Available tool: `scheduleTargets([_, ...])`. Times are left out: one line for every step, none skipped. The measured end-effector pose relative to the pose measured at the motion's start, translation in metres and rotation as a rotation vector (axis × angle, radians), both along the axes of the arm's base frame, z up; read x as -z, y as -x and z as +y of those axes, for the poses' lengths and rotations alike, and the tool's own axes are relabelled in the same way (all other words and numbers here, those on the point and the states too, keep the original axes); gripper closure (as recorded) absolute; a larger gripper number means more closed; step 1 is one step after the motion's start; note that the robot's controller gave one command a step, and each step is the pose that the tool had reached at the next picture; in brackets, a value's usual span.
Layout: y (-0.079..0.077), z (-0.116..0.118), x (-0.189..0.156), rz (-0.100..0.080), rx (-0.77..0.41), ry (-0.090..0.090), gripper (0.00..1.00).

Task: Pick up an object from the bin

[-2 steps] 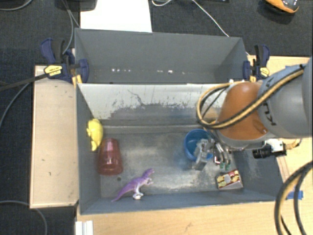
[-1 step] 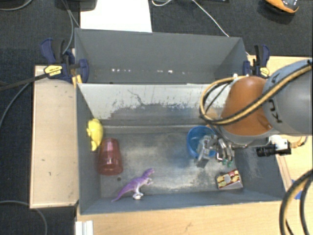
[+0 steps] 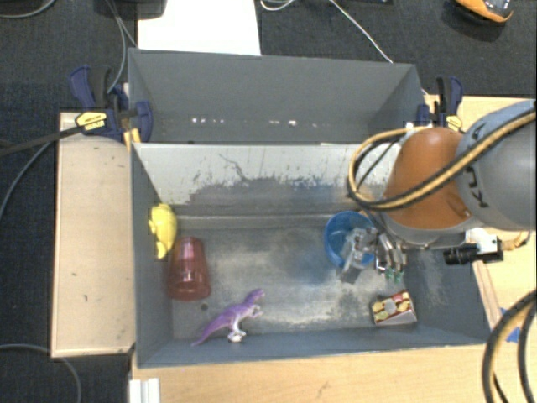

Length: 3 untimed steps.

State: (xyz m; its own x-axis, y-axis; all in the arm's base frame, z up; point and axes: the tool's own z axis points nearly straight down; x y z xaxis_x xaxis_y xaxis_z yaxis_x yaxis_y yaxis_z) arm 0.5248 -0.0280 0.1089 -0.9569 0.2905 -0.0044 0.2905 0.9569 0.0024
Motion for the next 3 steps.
scheduleTargets([0.001,-0.002,-0.026,0.019,-0.002,-0.001,1.0])
scheduleTargets([-0.01,-0.005,-0.081,0.006,-0.014,0.0,1.0])
scheduleTargets([-0.006,-0.016,-0.141,0.013,-0.029,-0.001,1.0])
